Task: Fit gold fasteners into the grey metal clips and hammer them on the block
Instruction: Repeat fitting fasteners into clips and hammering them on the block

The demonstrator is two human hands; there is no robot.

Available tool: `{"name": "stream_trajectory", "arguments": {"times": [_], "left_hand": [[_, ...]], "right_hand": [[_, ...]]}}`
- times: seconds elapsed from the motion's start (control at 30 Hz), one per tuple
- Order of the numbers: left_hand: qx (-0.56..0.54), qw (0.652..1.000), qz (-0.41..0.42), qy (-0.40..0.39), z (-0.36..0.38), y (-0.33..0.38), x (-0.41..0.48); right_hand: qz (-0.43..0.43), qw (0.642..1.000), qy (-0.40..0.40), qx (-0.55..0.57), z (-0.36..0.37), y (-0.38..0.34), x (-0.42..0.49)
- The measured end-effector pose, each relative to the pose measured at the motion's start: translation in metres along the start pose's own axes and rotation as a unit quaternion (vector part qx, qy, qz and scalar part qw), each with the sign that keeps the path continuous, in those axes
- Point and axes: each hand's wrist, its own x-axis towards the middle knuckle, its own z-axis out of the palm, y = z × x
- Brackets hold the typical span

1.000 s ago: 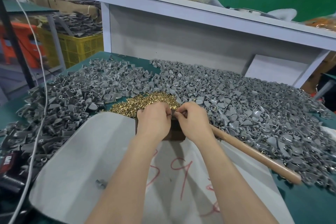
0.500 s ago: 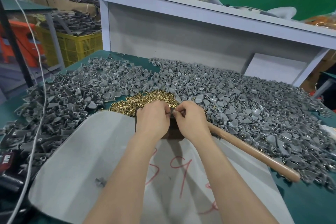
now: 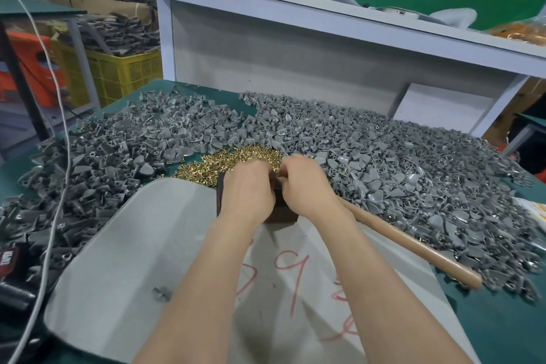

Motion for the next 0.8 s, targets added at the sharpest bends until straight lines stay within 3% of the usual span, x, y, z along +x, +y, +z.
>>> {"name": "stream_trajectory", "arguments": {"times": [0.3,0.57,0.8], "left_hand": [[0.009,1.0,0.005,0.003,0.003,-0.001,0.001],[-0.068,0.997,-0.039,-0.012,-0.001,-0.001,-0.003],[-0.072,0.997,-0.04,-0.014,-0.002,0.0,-0.002]], "right_hand": [[-0.018,0.999,-0.023,-0.027,-0.004,0.001,0.005],[0.035,0.97,0.022,0.241,0.004,0.026,-0.007],[0.012,0.985,0.057,0.163,0.014,0.019,-0.005]]}}
